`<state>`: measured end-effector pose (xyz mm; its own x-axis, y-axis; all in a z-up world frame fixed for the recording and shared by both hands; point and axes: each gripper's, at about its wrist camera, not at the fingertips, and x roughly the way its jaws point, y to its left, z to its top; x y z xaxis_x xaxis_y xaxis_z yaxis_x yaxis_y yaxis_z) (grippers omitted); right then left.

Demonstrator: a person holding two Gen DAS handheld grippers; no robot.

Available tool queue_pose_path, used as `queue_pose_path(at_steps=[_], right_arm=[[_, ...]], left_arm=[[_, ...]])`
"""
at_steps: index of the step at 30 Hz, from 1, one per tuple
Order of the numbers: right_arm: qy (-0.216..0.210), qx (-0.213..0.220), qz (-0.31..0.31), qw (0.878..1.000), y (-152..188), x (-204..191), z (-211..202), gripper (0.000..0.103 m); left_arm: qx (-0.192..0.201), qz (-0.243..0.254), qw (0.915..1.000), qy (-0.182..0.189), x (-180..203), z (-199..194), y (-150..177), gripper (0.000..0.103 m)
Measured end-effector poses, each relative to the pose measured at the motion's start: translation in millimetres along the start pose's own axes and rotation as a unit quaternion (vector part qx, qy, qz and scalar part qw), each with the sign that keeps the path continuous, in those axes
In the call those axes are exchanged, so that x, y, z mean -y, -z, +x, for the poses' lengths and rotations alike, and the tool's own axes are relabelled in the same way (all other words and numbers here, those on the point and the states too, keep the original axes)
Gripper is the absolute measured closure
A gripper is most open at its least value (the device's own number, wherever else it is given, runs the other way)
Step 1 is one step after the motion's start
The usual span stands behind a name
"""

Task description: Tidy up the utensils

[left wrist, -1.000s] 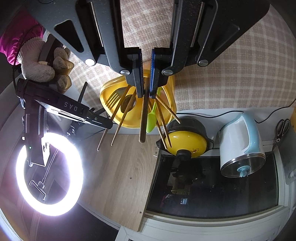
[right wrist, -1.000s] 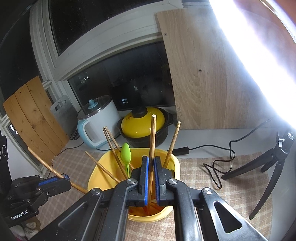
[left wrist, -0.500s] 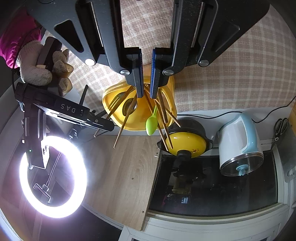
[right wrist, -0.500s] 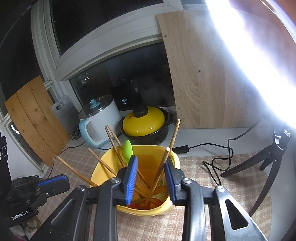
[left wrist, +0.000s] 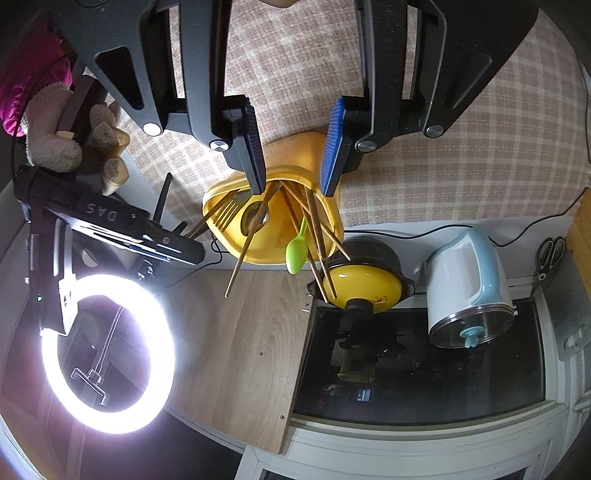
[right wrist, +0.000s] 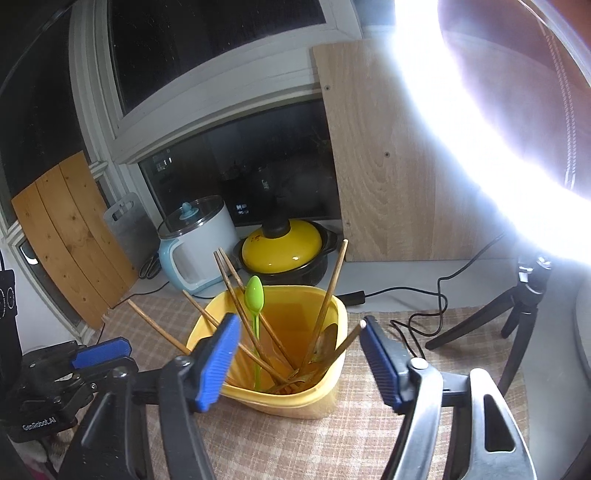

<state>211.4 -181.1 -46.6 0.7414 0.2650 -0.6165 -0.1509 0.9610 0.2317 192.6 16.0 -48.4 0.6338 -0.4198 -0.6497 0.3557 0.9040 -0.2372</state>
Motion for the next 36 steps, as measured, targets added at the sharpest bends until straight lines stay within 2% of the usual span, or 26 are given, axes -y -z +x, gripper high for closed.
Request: queue_pose_path(at_steps=[2, 5, 7, 9, 14, 23, 27, 36], right_arm=[[0.003, 0.002, -0.003, 1.0, 1, -1, -4, 0.023], [0.011, 0.004, -0.01, 1.0, 3, -3, -9, 0.016], [0.013, 0.005, -0.013, 1.0, 4, -5, -13, 0.014], [0.015, 0.004, -0.018, 1.0, 6, -7, -16, 0.008], [0.022, 0.017, -0.024, 0.999, 9, -13, -29, 0.0], [0.027, 0.012, -0.029, 0.999, 18, -18, -42, 0.0], [0.025, 0.013, -0.028, 0.999, 24, -20, -50, 0.0], [0.03, 0.03, -0.041, 0.998, 37, -25, -80, 0.0]], left_arm=[[0.001, 0.001, 1.0, -0.003, 0, -2, 2, 0.064], [0.002, 0.002, 0.9999, -0.01, -1, -5, 5, 0.062], [0.002, 0.002, 0.9999, -0.015, -1, -8, 7, 0.055], [0.006, 0.002, 0.9998, -0.02, -1, -11, 8, 0.043], [0.011, 0.004, 0.9994, -0.033, 1, -19, 10, 0.032], [0.024, 0.01, 0.9984, -0.05, 5, -36, 18, 0.031], [0.038, 0.012, 0.997, -0.066, 9, -47, 22, 0.019], [0.053, 0.027, 0.993, -0.103, 30, -74, 34, 0.017]])
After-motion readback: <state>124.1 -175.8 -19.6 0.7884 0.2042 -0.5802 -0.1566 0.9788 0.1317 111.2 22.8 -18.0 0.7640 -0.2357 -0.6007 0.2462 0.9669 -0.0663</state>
